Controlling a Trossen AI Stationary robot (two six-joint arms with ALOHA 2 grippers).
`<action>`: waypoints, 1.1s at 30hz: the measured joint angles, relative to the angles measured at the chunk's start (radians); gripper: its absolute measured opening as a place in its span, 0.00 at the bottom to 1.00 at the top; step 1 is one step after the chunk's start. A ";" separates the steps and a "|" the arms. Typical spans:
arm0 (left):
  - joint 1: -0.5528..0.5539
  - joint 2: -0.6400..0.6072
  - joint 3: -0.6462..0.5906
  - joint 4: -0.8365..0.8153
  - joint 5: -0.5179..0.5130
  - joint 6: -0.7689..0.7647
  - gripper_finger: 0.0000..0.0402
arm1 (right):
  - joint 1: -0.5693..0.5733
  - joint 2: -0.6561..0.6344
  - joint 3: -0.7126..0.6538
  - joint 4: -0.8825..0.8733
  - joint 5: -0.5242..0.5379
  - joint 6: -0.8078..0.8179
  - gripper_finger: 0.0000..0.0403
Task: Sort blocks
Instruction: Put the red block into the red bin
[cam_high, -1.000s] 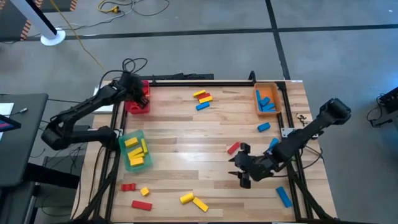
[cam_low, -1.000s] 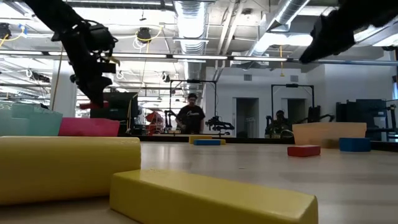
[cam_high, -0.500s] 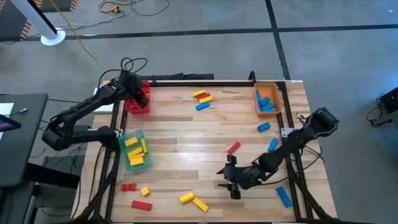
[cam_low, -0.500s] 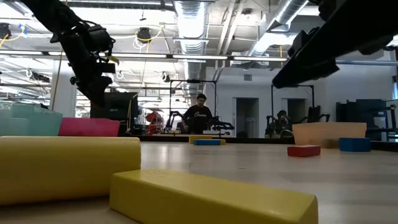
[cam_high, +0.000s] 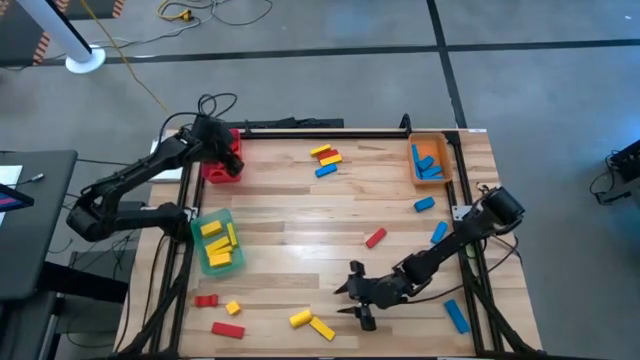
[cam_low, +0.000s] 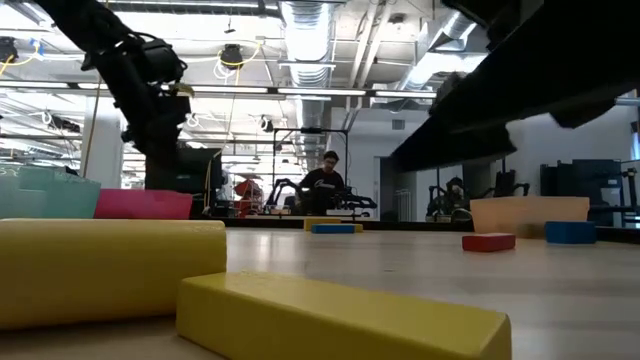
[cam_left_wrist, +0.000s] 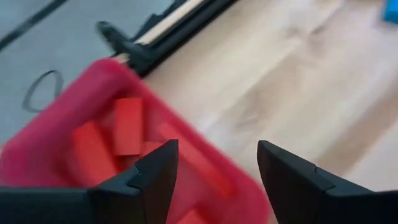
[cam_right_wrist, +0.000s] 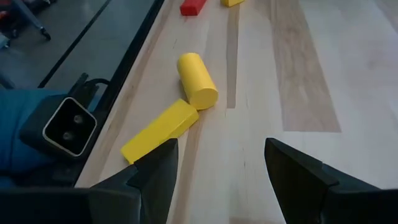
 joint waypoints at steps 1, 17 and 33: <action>-0.009 0.000 0.000 0.000 0.018 -0.002 0.53 | -0.005 0.012 0.010 0.004 -0.005 -0.001 0.63; -0.311 0.000 0.000 -0.009 0.100 -0.082 0.53 | -0.059 0.185 0.224 0.003 -0.137 -0.068 0.63; -0.705 -0.001 0.000 0.029 0.099 -0.227 0.53 | -0.077 0.183 0.231 0.067 -0.164 -0.068 0.63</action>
